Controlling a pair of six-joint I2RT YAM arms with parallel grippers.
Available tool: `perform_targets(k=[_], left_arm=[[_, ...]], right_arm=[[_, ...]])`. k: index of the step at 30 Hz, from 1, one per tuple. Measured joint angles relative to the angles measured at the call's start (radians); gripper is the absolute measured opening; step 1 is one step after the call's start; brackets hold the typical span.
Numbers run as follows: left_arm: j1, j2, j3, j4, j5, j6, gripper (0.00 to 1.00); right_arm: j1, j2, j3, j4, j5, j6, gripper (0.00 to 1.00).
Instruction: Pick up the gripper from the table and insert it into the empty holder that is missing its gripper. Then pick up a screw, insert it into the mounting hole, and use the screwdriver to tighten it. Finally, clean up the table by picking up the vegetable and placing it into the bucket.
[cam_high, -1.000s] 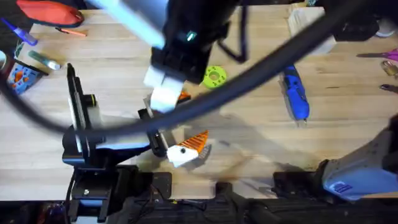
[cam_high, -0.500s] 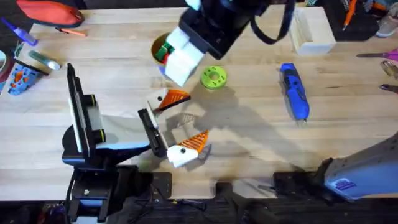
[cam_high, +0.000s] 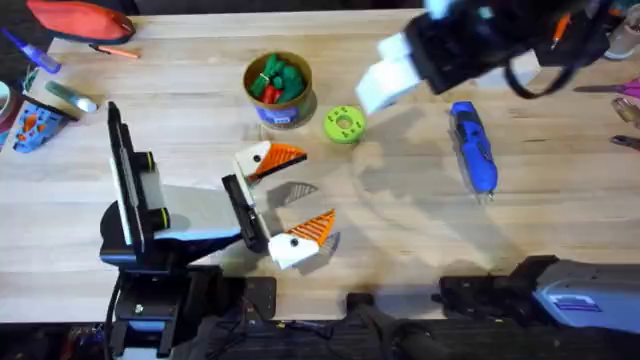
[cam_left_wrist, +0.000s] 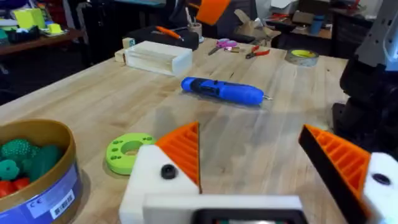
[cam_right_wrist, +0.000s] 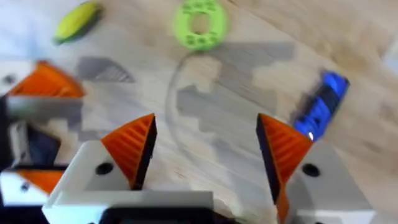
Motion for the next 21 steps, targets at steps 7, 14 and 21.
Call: perform_targets(k=[7, 14, 21], left_arm=[[0.000, 0.000, 0.000, 0.000, 0.000, 0.000, 0.986], [0.000, 0.000, 0.000, 0.000, 0.000, 0.000, 0.985], [0.000, 0.000, 0.000, 0.000, 0.000, 0.000, 0.986]], right_arm=[[-0.152, -0.106, -0.139, 0.028, 0.013, 0.118, 0.910], [-0.301, -0.117, -0.202, -0.017, 0.017, 0.168, 0.910], [-0.345, -0.084, -0.207, -0.017, 0.017, 0.179, 0.911]])
